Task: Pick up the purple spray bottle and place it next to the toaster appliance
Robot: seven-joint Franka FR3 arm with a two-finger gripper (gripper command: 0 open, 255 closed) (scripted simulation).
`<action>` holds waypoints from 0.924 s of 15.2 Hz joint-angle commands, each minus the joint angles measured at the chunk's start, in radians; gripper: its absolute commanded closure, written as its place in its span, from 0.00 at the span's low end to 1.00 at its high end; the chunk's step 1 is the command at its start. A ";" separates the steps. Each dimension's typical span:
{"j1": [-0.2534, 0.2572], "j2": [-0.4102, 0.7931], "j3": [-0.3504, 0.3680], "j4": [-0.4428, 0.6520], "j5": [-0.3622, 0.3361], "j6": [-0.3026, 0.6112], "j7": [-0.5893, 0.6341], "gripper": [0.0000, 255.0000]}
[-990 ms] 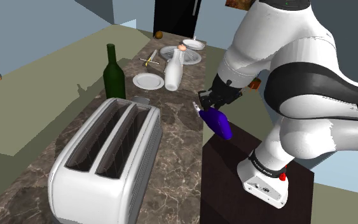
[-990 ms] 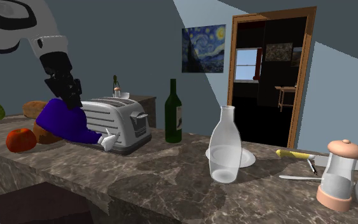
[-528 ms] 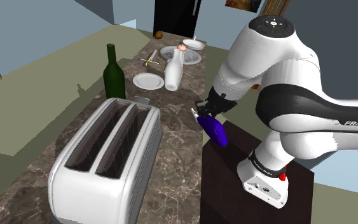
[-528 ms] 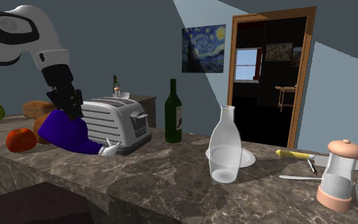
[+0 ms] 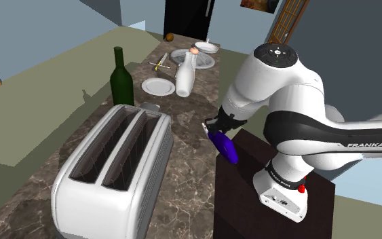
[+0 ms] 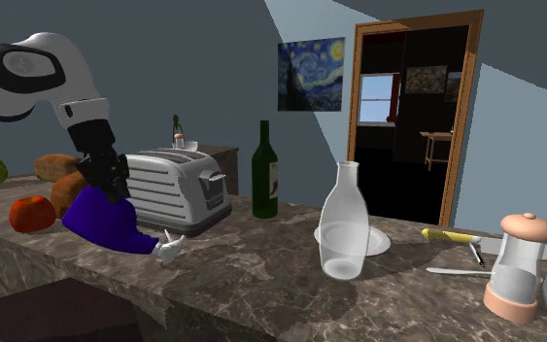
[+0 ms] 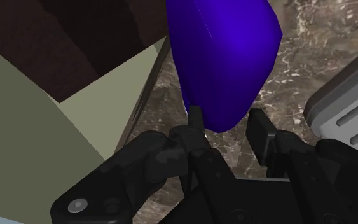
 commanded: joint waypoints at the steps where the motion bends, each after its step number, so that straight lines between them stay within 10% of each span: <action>1: 0.002 0.015 0.016 -0.018 0.010 0.032 0.009 1.00; 14: -0.015 0.151 0.122 -0.097 0.057 0.238 0.066 1.00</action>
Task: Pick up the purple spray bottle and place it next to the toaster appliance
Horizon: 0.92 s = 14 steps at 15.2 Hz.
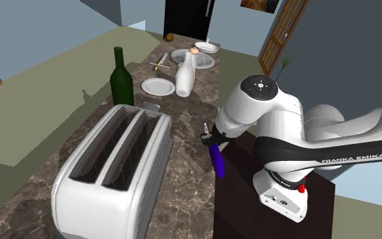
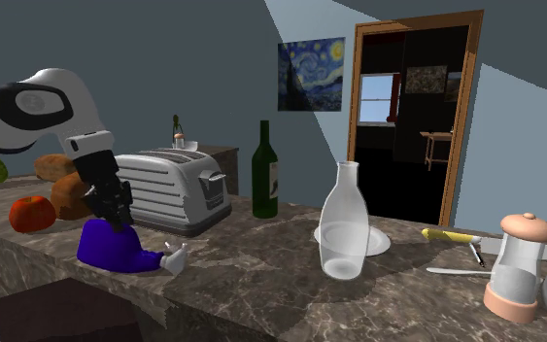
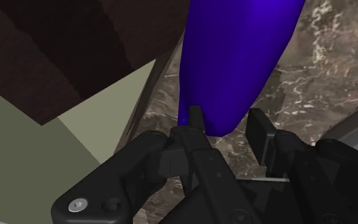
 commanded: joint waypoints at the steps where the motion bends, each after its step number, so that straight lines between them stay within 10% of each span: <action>1: -0.001 0.004 0.003 -0.001 0.001 0.006 0.002 1.00; 5: -0.001 0.004 0.003 -0.001 0.001 0.006 0.002 1.00; 6: -0.001 0.004 0.003 -0.001 0.001 0.006 0.002 0.00; 11: -0.001 0.004 0.003 -0.001 0.001 0.006 0.002 0.00; 14: 0.043 -0.098 -0.049 0.055 -0.012 -0.156 -0.006 0.00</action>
